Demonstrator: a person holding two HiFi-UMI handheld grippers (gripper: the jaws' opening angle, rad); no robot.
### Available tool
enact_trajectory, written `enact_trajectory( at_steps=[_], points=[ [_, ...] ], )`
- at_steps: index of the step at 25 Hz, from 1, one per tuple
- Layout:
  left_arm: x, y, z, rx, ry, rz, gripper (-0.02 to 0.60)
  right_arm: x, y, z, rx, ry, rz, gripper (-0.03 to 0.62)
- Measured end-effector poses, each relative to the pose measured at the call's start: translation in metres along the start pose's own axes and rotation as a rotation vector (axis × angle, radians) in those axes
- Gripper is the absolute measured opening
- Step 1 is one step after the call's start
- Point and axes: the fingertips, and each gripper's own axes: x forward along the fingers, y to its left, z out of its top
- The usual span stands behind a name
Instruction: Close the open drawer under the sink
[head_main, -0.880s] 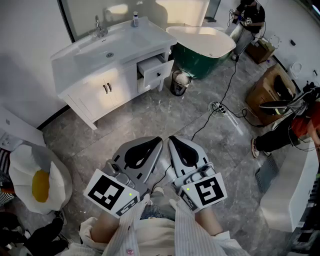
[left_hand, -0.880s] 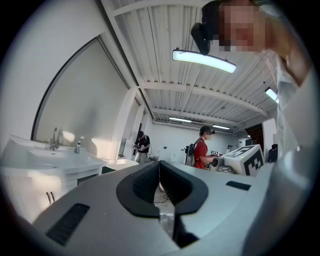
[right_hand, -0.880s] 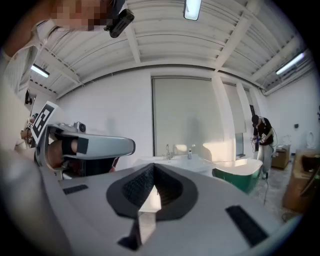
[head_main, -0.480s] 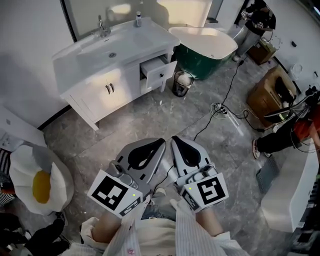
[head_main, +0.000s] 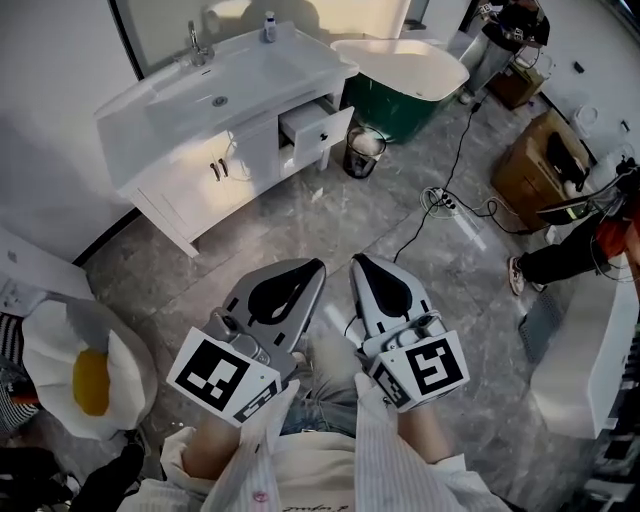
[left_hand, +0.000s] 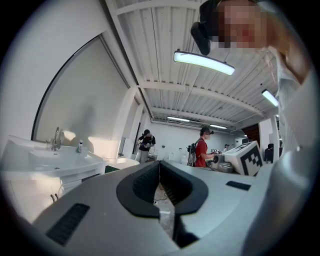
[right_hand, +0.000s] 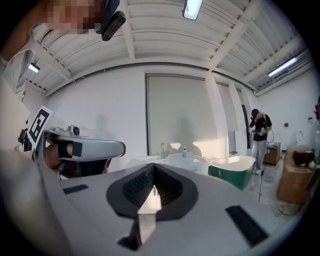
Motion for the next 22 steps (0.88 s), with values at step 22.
enact_trajectory(
  at_steps=[22],
  points=[
    [0.107, 0.095, 0.01, 0.012, -0.036, 0.104, 0.017, 0.105, -0.099, -0.021, 0.015, 0.062, 0.068, 0.009]
  ],
)
